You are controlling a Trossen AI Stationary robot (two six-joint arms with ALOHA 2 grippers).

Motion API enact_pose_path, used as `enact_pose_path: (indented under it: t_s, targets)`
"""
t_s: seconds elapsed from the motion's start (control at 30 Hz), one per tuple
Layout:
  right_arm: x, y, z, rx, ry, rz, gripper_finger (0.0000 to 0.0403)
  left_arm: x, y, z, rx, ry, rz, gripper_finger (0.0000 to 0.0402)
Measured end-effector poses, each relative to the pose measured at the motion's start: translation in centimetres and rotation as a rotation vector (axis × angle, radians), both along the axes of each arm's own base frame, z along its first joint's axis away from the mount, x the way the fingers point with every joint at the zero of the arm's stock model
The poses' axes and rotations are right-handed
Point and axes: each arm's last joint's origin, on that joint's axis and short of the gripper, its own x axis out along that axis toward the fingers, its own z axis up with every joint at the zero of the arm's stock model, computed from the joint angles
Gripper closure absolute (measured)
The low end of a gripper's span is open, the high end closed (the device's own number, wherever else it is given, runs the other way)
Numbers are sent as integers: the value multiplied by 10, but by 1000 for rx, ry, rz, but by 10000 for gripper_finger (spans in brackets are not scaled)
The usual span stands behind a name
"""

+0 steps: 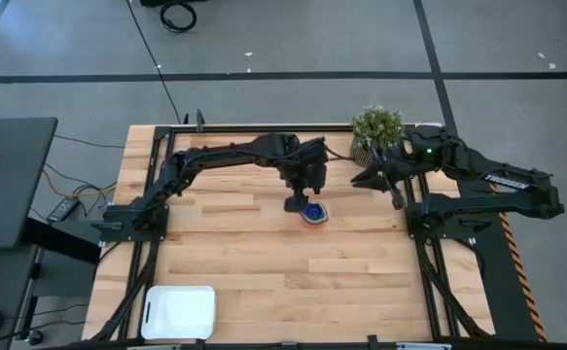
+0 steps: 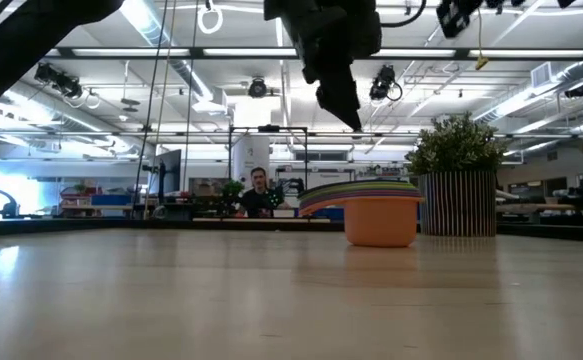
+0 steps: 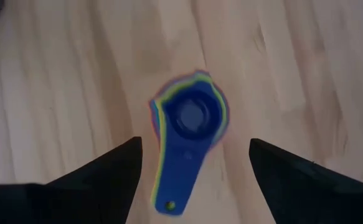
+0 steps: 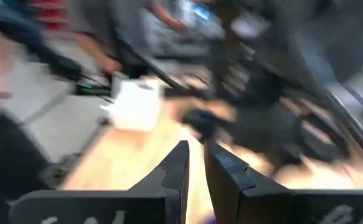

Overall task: Nest measuring cups in basket
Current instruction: Put the nested measuring cups into the white bin

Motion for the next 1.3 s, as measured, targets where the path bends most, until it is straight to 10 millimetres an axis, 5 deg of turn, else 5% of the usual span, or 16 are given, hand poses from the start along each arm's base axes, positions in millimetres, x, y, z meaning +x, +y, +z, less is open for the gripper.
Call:
enact_pose_path:
  t_s: [0.2,0.37,0.6,1.3]
  targets:
    - [5,-4,-11,101,128,-122,346,-7,-7,-3,79,46,-211,100]
    - [8,-5,-24,237,275,-162,346,-7,-4,-3,87,40,-212,100]
    - [11,0,-32,259,343,-21,346,-6,-2,-5,99,36,-237,100]
    - [11,4,-31,253,342,6,346,14,2,-67,103,175,-210,100]
